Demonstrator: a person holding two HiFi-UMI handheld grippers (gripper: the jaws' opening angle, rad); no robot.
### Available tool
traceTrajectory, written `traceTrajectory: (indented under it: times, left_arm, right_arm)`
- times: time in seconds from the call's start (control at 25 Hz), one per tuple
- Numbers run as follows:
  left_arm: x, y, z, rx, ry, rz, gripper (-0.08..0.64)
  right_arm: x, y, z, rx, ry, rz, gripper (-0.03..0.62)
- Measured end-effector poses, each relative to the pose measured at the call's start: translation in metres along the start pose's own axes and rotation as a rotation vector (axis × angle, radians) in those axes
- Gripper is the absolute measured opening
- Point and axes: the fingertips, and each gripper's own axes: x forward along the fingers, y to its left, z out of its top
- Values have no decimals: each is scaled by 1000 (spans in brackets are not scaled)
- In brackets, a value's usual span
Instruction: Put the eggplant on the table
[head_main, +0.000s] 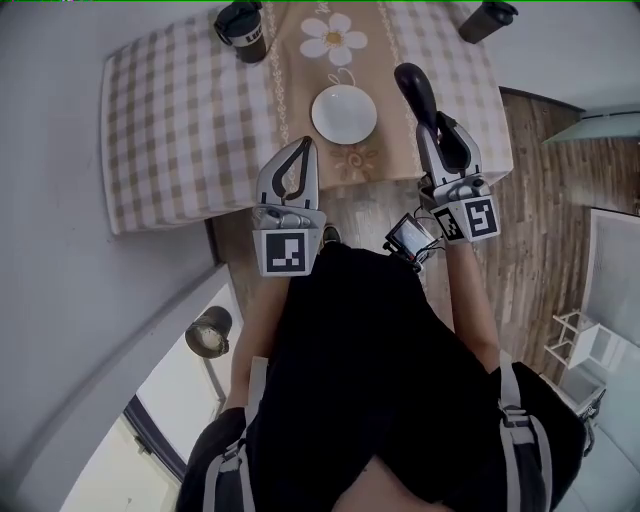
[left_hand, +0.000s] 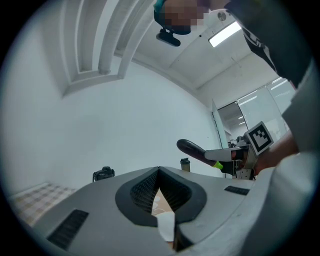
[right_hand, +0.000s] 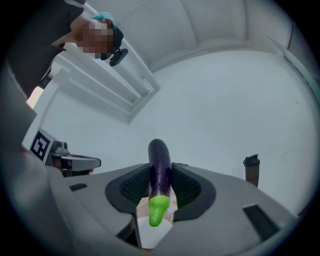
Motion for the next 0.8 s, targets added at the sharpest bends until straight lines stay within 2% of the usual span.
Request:
traceTrajectory:
  times: [0.24, 0.52, 0.6, 0.68, 0.8]
  left_arm:
    - [9, 14, -12, -30, 27, -17, 3]
    - [12, 19, -15, 15, 29, -40, 3]
    - [11, 22, -16, -15, 16, -27, 3]
    - [8, 23, -19, -21, 33, -24, 3]
    - [6, 25, -23, 13, 57, -35, 3]
  right_arm:
    - [23, -5, -36, 4, 101, -17, 141]
    - [35, -7, -75, 21, 183, -21, 141]
    - [38, -5, -84, 23, 200, -17, 141]
    - [41, -3, -93, 28, 219, -12, 141]
    - [45, 0, -106, 34, 245, -5, 141]
